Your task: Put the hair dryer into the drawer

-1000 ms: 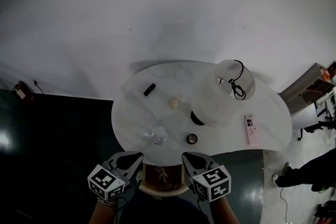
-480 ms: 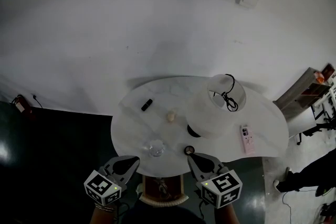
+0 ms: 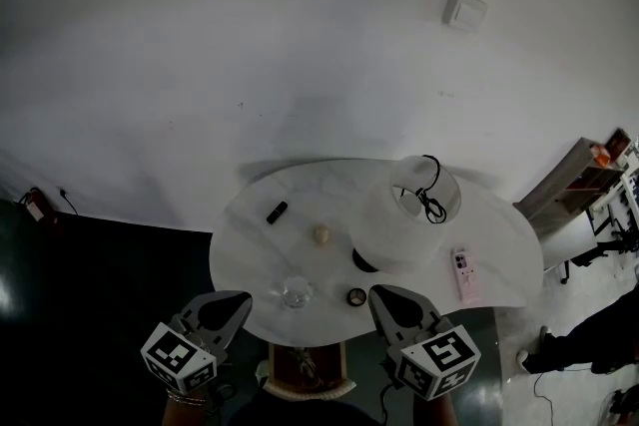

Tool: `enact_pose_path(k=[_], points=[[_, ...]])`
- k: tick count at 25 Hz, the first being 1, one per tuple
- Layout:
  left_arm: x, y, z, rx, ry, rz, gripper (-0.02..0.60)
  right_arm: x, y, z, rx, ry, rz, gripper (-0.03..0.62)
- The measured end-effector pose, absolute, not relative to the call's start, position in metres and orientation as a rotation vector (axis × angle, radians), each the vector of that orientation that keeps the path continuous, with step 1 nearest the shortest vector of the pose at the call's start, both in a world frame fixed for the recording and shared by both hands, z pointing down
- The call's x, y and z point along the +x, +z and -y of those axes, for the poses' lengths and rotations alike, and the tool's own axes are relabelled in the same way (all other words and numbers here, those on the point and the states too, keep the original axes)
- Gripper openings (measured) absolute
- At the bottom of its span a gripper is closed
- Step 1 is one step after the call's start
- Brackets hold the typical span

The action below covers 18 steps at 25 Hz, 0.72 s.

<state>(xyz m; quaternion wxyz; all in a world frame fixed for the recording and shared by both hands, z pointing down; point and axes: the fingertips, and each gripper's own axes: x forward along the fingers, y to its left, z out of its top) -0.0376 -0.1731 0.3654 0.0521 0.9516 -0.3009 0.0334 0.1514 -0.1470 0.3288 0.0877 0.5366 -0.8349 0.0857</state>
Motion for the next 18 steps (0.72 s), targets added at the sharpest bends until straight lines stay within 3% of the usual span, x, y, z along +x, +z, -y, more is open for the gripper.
enact_pose_path(k=[18], points=[[-0.046, 0.290, 0.184, 3.034, 0.008, 1.003, 0.008, 0.167, 0.249, 0.152, 1.703, -0.098, 2.517, 0.018]])
